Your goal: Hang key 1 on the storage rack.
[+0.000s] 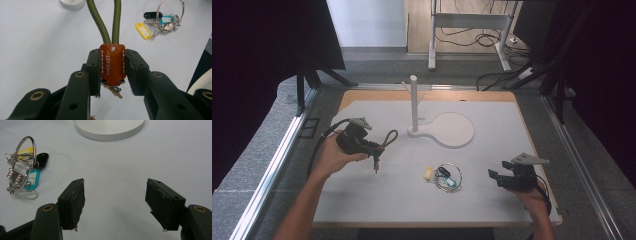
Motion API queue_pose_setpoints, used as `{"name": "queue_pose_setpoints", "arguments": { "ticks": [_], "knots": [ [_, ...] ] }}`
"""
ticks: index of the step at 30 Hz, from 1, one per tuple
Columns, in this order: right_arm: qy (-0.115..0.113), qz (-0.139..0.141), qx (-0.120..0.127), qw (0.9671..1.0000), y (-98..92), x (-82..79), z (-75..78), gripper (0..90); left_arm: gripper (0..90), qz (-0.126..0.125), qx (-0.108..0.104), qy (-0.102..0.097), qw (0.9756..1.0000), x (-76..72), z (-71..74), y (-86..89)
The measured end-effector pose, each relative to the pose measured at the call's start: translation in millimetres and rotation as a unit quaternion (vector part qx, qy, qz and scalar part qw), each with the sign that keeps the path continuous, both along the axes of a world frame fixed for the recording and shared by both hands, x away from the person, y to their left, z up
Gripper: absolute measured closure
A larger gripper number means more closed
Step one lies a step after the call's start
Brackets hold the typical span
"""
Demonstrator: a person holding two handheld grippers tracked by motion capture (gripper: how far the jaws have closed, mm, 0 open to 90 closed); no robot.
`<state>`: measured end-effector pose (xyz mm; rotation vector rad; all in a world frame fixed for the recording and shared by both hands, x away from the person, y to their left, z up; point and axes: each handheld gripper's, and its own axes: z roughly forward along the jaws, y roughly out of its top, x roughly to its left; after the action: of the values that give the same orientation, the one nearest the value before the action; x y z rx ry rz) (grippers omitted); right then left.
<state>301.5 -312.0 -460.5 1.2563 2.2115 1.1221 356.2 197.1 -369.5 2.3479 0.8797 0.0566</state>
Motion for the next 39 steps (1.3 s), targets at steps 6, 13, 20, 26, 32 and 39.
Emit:
{"name": "queue_pose_setpoints", "arguments": {
  "ticks": [6, 13, 20, 26, 32, 39],
  "knots": [
    [0.004, 0.003, 0.005, 1.0000, -0.1, 3.7, 1.2, 33.1, 67.0, 0.002, -0.009, -0.001, 1.0000, 6.1, 8.7, 2.4],
    [0.005, 0.006, 0.004, 1.0000, 1.0, 5.8, 0.5, 33.3, 67.0, 0.003, -0.020, -0.011, 0.9997, 10.8, 20.1, 3.5],
    [0.002, 0.010, 0.001, 0.9999, 2.8, 7.4, 0.0, 33.4, 67.0, 0.002, -0.020, -0.015, 0.9997, 16.3, 24.0, 2.6],
    [0.000, 0.012, -0.002, 0.9999, 3.1, 6.0, 0.5, 33.4, 67.0, 0.005, -0.035, -0.014, 0.9993, 18.3, 26.6, 2.4],
    [-0.005, 0.018, -0.004, 0.9998, 4.5, 2.3, 1.3, 33.3, 67.0, 0.004, -0.034, -0.019, 0.9992, 22.7, 34.2, -0.9],
    [-0.004, 0.011, -0.007, 0.9999, 1.8, 1.8, 2.7, 33.3, 67.0, 0.001, -0.024, -0.022, 0.9995, 39.3, 42.2, -6.7]
  ]
}}
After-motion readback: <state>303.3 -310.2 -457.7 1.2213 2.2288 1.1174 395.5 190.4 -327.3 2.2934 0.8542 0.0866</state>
